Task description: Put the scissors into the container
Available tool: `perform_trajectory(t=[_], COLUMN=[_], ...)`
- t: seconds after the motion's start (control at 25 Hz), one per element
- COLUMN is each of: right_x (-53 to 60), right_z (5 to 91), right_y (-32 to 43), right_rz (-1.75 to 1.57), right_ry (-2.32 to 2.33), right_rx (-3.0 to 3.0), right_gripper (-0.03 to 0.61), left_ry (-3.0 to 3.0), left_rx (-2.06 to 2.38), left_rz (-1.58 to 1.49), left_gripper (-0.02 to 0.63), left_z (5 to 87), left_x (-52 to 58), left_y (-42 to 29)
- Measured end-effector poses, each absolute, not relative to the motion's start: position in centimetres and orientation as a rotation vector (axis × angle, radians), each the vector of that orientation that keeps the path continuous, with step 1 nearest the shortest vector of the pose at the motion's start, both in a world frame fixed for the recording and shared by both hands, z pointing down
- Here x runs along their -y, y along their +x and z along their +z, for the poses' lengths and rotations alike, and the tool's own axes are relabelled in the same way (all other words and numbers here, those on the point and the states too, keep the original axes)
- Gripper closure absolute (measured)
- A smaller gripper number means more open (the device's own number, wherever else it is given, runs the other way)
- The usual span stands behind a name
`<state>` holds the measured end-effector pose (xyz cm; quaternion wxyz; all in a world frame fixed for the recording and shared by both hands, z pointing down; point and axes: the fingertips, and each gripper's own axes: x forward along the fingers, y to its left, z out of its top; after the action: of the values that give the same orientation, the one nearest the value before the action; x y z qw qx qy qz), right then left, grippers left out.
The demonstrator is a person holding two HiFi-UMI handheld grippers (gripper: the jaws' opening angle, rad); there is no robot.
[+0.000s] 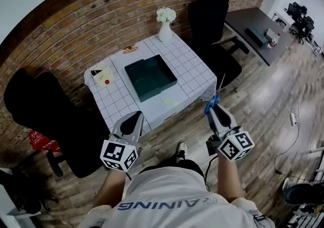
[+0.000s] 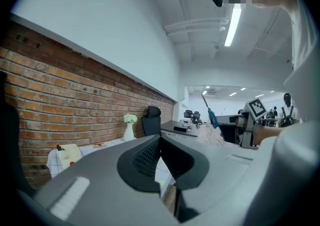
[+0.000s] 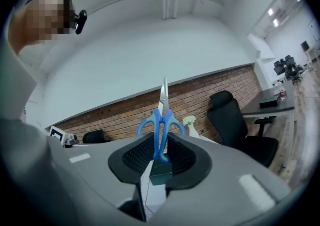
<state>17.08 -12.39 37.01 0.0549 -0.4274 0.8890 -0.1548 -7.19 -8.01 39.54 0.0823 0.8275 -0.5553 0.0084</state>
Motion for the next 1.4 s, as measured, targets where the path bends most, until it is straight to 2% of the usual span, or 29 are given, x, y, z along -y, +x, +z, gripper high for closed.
perform_trajectory(t=[0.52,0.76,1.4], right_x=[29.0,34.1,40.2], right_z=[38.9,41.2,41.5], right_y=[21.5,21.1,10.1], right_rz=[-0.544,-0.63,-0.593], right_ry=[-1.082,-0.983,-0.982], right_rx=[-2.788,-2.841,-2.974], right_gripper=[0.48,0.48,0.48], left_ry=[2.274,2.165,2.114], left_rx=[1.876,1.953,1.963], left_rz=[0.084,0.14,0.066], left_gripper=[0.612,0.612,0.612], left_z=[39.8,41.0,42.3], left_x=[19.9,22.7,29.2], left_y=[-3.1,-2.9,-13.3])
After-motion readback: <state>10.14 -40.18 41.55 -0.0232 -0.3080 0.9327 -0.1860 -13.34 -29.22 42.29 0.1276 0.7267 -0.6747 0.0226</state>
